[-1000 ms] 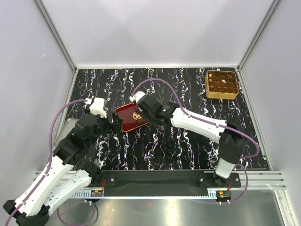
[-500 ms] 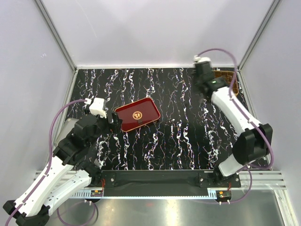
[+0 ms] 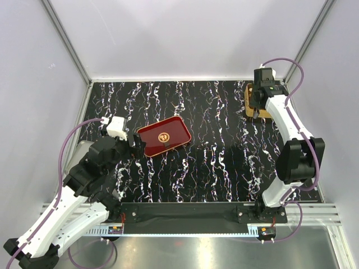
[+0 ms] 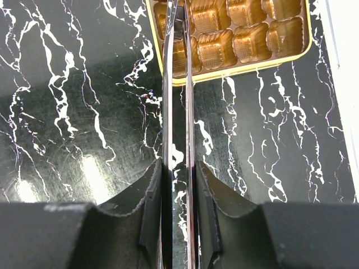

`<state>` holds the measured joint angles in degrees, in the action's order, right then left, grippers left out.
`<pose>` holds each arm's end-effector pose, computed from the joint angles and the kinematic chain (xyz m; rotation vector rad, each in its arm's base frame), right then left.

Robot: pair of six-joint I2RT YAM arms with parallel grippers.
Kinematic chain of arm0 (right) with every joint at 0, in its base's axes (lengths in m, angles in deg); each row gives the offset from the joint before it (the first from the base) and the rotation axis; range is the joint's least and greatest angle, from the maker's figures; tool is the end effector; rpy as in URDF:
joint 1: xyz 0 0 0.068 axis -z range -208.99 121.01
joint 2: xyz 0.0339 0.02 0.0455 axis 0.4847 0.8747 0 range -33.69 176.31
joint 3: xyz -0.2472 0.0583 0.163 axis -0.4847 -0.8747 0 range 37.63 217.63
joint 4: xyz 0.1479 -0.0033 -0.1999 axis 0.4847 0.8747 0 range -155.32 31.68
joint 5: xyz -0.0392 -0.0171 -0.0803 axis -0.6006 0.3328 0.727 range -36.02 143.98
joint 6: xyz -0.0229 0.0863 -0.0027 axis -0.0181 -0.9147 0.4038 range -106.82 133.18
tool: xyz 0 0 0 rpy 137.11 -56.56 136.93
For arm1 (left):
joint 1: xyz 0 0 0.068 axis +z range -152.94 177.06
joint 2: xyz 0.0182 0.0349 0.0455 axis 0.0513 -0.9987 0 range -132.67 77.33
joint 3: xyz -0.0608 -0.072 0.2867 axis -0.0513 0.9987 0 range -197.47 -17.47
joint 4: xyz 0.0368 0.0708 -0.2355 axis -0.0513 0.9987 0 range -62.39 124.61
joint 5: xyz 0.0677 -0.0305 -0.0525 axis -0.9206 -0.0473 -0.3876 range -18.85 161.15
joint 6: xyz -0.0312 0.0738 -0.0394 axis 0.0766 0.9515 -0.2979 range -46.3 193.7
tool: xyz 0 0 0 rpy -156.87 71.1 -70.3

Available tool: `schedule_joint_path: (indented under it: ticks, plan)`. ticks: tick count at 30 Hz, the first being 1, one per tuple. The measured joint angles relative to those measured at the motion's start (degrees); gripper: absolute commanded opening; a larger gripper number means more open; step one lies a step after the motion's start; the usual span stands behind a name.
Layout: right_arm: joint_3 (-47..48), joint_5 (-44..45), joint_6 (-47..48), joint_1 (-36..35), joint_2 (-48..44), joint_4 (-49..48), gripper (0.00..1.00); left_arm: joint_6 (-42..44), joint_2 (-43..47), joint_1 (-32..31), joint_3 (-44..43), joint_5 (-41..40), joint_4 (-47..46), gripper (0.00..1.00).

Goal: Pack the chocolate

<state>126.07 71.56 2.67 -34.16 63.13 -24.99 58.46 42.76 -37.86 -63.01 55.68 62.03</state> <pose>0.3920 0.0112 0.3183 0.2492 2.3696 -0.2420 0.1203 -0.0581 0.3232 0.1636 1.9702 -0.3056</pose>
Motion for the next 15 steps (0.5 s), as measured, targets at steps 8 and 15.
schedule_joint_path:
  ticks: [8, 15]
  plan:
    - [0.17, -0.68, -0.09, 0.63, 2.01, -0.20, 0.28, 0.00, -0.04, 0.00, 0.00, 0.00, 0.00, 0.99]
    - [1.11, -0.70, -0.09, 0.79, 5.44, -0.35, 0.31, 0.02, -0.04, 0.00, 0.00, 0.00, 0.00, 0.99]
